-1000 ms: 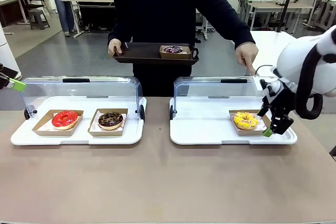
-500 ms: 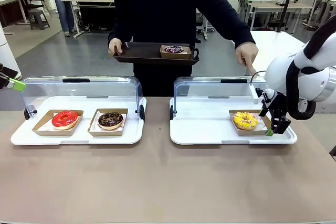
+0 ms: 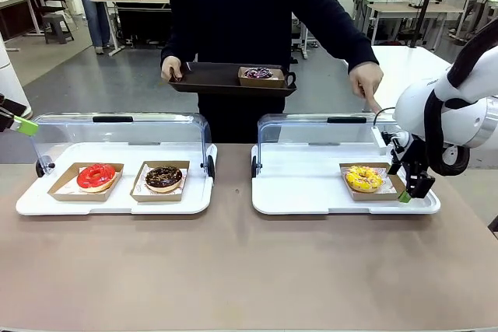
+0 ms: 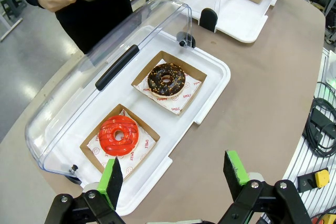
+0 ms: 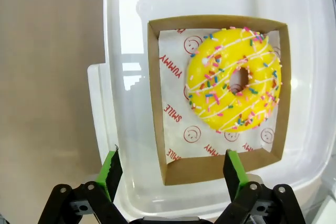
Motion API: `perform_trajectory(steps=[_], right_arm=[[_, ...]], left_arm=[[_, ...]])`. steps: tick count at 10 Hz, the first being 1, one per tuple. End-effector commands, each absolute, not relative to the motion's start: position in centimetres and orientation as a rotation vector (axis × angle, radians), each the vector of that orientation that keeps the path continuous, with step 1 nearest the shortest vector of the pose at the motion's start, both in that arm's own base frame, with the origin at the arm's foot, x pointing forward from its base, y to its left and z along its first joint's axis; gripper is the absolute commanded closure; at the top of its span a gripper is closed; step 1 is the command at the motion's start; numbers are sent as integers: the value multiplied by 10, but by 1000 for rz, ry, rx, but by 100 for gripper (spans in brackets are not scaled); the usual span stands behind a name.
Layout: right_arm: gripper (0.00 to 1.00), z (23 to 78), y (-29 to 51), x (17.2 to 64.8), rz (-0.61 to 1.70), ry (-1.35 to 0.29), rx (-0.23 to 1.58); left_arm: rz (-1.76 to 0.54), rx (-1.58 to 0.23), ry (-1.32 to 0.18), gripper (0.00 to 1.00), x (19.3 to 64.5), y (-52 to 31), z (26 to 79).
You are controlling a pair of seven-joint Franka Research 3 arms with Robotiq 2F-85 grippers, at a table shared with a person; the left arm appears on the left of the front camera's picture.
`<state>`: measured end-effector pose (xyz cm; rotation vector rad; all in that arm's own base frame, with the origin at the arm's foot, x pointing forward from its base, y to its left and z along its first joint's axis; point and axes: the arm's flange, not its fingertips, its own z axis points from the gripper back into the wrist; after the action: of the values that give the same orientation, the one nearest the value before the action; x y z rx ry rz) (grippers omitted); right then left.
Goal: Provide the desired donut to the person.
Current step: Pick up and lift the Paper togo box containing the Donut pointed at by the person.
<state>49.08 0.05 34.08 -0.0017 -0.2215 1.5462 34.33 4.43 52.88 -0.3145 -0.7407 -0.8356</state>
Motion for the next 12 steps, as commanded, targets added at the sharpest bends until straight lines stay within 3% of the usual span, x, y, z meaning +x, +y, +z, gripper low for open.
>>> perform_trajectory(steps=[1,4,5,6,7,8,10,11,12], right_arm=[[0,334,1,502,1544,-238,12],[0,329,0,505,1529,-221,-6],[9,328,-1,506,1512,-212,-21],[52,327,-2,507,1502,-208,-16],[63,328,-2,506,1502,-202,-10],[100,329,-3,505,1506,-193,-5],[100,328,-3,504,1500,-150,-10],[82,327,-2,505,1510,-145,-2],[92,326,0,505,1518,-132,-3]], left_arm=[[-832,-326,-746,0,343,45,528],[-832,-326,-746,0,343,45,528],[-832,-326,-746,0,343,45,528],[-832,-326,-746,0,343,45,528],[-832,-326,-746,0,343,45,528],[-832,-326,-746,0,343,45,528],[-832,-326,-746,0,343,45,528],[-832,-326,-746,0,343,45,528],[-832,-326,-746,0,343,45,528]])
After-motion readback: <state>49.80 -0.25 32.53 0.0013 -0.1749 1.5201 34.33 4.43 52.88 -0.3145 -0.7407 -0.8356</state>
